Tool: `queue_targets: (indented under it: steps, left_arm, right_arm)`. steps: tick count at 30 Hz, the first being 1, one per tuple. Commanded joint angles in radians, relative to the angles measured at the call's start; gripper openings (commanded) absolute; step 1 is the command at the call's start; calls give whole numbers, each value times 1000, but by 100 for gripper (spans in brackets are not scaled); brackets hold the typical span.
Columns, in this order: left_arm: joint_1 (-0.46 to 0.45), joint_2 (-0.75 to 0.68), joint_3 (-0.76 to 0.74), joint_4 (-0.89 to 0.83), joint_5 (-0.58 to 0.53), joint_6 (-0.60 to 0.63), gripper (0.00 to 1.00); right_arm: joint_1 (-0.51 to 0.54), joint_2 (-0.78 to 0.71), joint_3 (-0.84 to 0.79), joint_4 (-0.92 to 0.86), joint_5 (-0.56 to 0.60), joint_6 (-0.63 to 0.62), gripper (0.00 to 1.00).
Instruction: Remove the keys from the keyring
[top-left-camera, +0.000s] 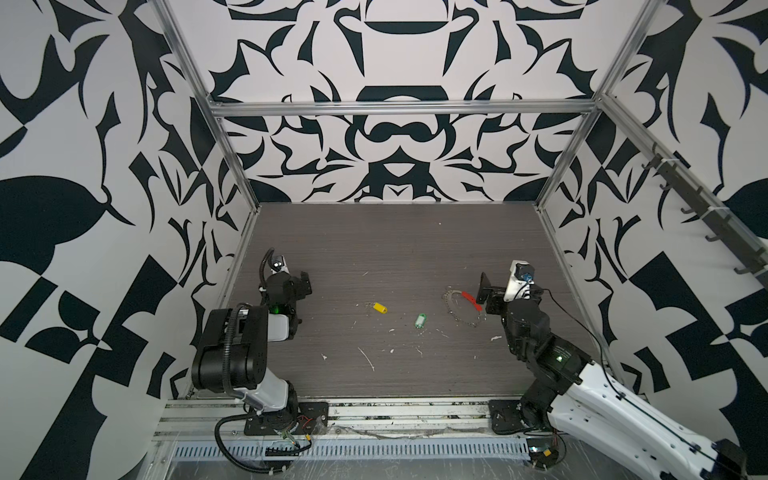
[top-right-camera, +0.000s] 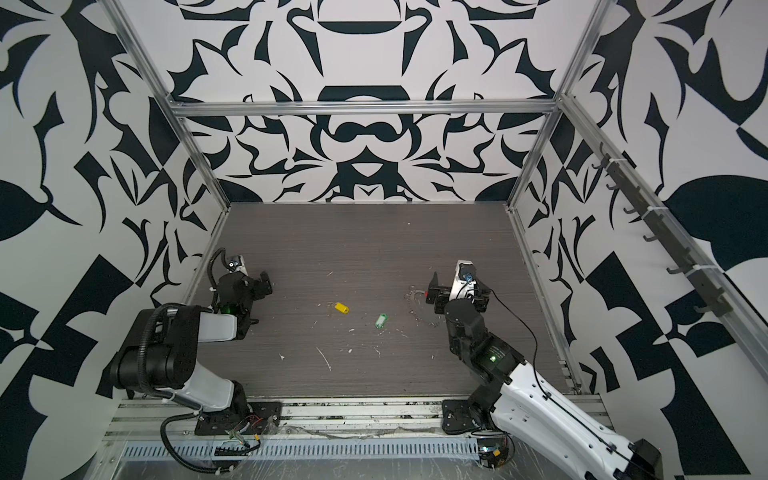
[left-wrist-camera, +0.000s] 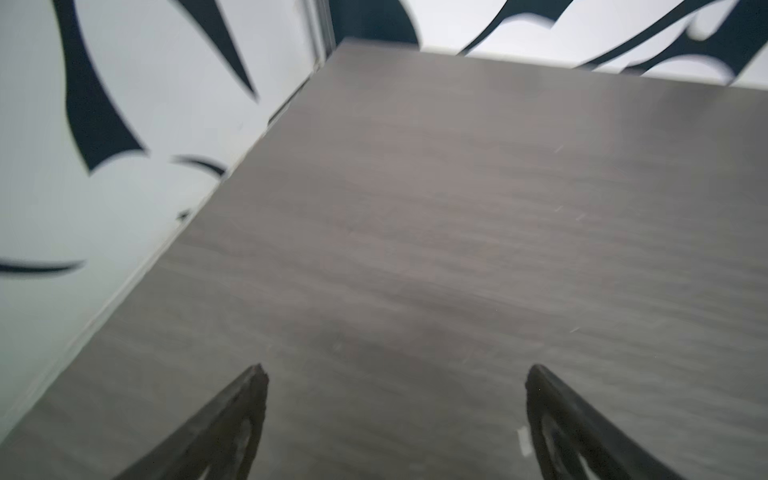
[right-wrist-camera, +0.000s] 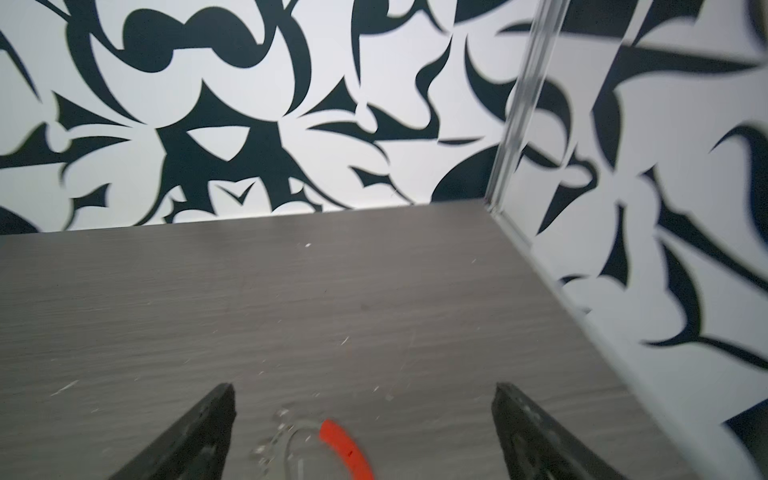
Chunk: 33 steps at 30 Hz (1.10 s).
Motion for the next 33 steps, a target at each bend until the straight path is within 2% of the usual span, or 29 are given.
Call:
queue_targets:
  steps: [1, 2, 5, 9, 14, 18, 22, 23, 25, 33]
  left_arm:
    - [1, -1, -6, 124, 26, -24, 99]
    - [2, 11, -18, 174, 18, -13, 99]
    - [1, -14, -6, 102, 23, -33, 99]
    - [2, 1, -13, 146, 18, -27, 99]
    - [2, -1, -15, 144, 18, -27, 99]
    - [1, 0, -14, 144, 18, -27, 99]
    - [2, 0, -15, 144, 18, -27, 99]
    - [1, -1, -15, 144, 19, -26, 99]
    - [1, 0, -14, 144, 19, -27, 99]
    - [2, 2, -7, 132, 19, -25, 99]
  right_arm:
    - [-82, 86, -56, 311, 87, -306, 99]
    - [-126, 120, -66, 327, 54, -314, 99]
    - [-270, 200, -103, 375, -97, -235, 99]
    - [-406, 359, -182, 590, -221, -176, 99]
    - [-482, 574, -230, 850, -300, -175, 99]
    - [-549, 723, -239, 982, -389, -117, 99]
    - [-560, 888, -219, 1116, -414, -121, 99]
    - [-560, 881, -205, 1086, -429, -132, 99]
    - [-563, 851, -137, 900, -407, -102, 99]
    - [-558, 863, -122, 892, -394, -111, 99]
